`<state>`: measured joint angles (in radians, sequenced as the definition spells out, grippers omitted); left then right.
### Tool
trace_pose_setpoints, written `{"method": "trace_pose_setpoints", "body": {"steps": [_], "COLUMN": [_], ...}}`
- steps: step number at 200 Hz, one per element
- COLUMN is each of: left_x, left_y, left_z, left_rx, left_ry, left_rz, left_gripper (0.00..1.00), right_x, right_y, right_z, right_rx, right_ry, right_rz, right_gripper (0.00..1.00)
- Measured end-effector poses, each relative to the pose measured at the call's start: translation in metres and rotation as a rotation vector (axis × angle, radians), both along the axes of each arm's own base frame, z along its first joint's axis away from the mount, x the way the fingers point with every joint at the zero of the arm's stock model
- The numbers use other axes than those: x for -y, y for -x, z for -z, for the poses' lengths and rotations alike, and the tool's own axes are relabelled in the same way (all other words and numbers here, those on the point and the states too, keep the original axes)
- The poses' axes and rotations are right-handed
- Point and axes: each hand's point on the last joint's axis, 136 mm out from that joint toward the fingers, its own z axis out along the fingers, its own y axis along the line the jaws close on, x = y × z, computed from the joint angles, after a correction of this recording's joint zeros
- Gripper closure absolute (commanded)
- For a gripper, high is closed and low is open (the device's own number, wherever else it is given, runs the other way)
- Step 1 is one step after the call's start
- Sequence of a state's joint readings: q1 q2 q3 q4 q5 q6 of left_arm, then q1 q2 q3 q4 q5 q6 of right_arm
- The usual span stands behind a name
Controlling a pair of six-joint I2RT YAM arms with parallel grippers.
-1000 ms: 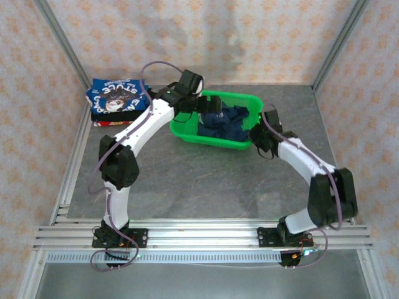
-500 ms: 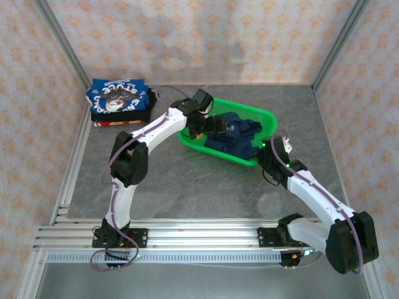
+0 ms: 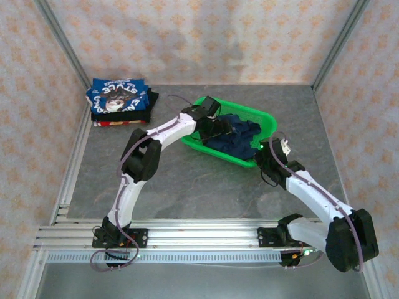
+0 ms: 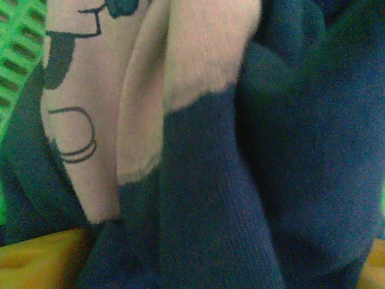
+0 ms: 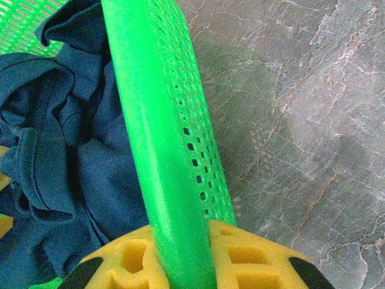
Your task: Fold and stack the t-shirts
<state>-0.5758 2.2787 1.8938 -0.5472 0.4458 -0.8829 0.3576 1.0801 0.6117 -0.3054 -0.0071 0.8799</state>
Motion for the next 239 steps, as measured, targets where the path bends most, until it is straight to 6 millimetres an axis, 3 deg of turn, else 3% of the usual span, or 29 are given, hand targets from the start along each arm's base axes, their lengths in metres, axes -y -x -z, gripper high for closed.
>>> {"method": "trace_pose_setpoints", "body": {"steps": [25,60,87,100,114,140,150,166,182,195,206,223,239], "left_x": [0.007,0.017,0.011,-0.002,-0.023,-0.079,-0.102,-0.123,-0.133,-0.138,-0.140,-0.145,-0.147], "left_y": [-0.011,-0.030,-0.039,-0.045,-0.050,-0.046,-0.036,-0.007,0.029,0.050,0.059,0.059,0.047], "left_z": [0.001,-0.022,-0.060,-0.095,-0.148,-0.278,-0.338,-0.415,-0.462,-0.474,-0.469,-0.430,-0.375], "left_rx": [0.007,0.071,0.143,0.203,0.293,0.532,0.655,0.822,0.924,0.952,0.946,0.868,0.753], "left_ry": [0.015,0.053,0.078,0.097,0.129,0.204,0.229,0.271,0.302,0.298,0.283,0.231,0.165], "left_rz": [-0.014,-0.014,-0.026,-0.050,-0.084,-0.167,-0.192,-0.200,-0.177,-0.159,-0.146,-0.141,-0.145], "left_gripper": [1.00,1.00,1.00,1.00,1.00,1.00,1.00,1.00,1.00,1.00,1.00,1.00,1.00], "right_x": [0.000,0.000,0.005,0.011,0.023,0.056,0.069,0.089,0.105,0.116,0.125,0.139,0.149], "right_y": [-0.001,-0.004,-0.004,-0.004,-0.005,-0.010,-0.012,-0.017,-0.028,-0.037,-0.044,-0.054,-0.061], "right_z": [0.001,0.002,0.001,0.001,0.002,0.005,0.008,0.009,0.007,0.005,0.004,0.004,0.004], "right_rx": [0.002,0.005,0.010,0.011,0.012,0.008,0.003,0.003,0.009,0.017,0.022,0.032,0.040], "right_ry": [-0.008,-0.016,-0.013,-0.010,-0.018,-0.037,-0.040,-0.043,-0.048,-0.050,-0.051,-0.056,-0.059], "right_rz": [0.008,0.027,0.070,0.112,0.184,0.351,0.417,0.520,0.611,0.678,0.733,0.818,0.885], "right_gripper": [1.00,1.00,1.00,1.00,1.00,1.00,1.00,1.00,1.00,1.00,1.00,1.00,1.00]}}
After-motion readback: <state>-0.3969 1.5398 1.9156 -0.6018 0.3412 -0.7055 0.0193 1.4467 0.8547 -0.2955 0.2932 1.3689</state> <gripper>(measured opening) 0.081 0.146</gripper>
